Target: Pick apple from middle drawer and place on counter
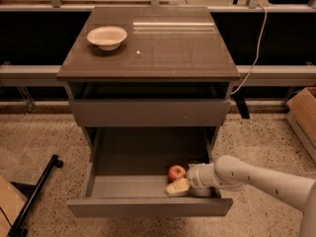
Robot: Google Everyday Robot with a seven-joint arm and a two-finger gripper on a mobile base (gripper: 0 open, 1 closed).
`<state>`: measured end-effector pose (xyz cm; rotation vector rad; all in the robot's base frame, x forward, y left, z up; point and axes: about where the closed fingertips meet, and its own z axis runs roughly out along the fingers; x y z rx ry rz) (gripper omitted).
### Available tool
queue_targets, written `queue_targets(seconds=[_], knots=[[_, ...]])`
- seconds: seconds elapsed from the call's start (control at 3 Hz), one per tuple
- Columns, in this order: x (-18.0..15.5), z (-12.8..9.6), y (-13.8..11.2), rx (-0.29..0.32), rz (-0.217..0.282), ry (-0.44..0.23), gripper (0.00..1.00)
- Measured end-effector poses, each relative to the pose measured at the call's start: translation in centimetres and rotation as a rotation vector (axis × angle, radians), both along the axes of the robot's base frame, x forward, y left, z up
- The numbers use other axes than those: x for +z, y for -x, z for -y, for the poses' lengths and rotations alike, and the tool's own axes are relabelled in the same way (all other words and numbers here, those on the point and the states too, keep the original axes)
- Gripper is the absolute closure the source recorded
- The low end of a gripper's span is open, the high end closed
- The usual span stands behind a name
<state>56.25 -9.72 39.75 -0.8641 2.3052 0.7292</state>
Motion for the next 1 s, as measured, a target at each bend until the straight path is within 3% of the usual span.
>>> queue_targets(seconds=[0.67, 1.0], knots=[[-1.0, -1.4, -1.0, -0.026, -0.012, -0.034, 0.43], [-1.7, -1.7, -1.6, -0.004, -0.02, -0.025, 0.66]])
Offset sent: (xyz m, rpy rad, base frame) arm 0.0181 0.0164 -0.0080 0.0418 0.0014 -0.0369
